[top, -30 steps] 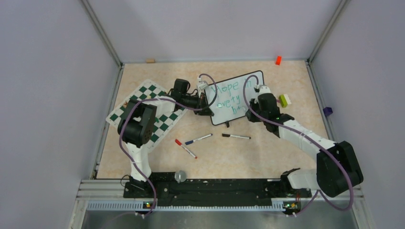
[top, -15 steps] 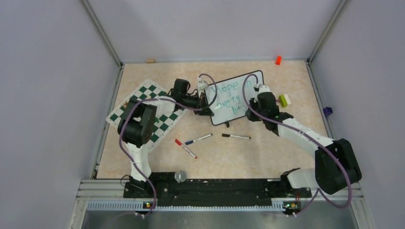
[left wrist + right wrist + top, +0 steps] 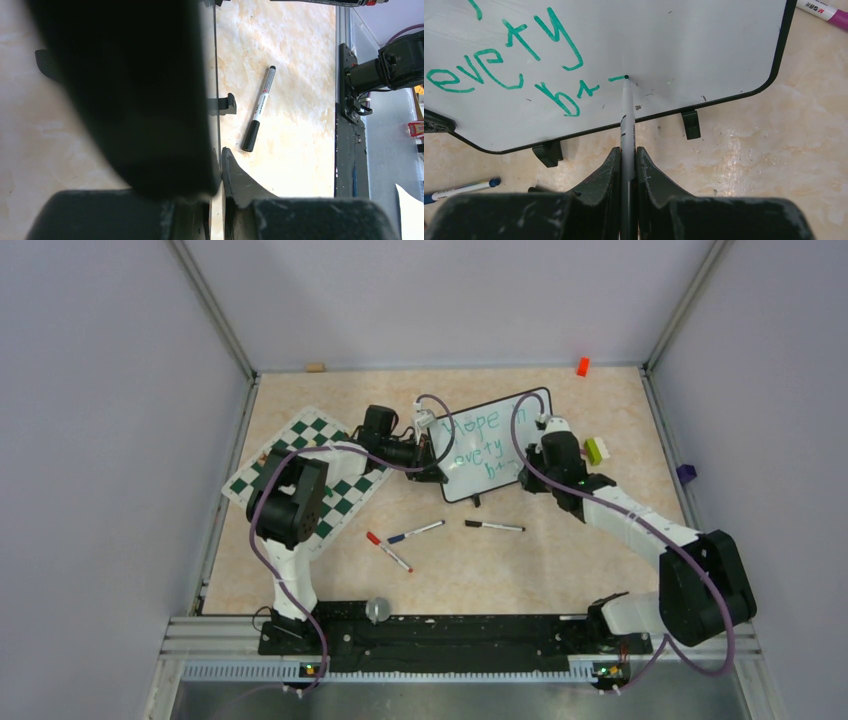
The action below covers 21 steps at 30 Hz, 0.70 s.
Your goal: Write a sentence on the whiteboard
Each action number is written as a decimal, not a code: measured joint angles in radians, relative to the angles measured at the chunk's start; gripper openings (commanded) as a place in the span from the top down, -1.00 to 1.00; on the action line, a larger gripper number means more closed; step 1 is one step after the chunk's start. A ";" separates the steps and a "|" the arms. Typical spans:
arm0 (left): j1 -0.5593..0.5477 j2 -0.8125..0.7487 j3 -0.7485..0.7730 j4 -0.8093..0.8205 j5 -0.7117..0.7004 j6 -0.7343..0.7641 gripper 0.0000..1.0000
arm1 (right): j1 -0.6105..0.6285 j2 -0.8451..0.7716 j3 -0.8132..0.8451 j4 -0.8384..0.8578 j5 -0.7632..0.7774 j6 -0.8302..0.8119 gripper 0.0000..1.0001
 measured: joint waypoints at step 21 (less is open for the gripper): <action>0.000 0.000 0.000 -0.001 -0.002 -0.002 1.00 | -0.009 0.018 0.039 -0.011 -0.037 0.000 1.00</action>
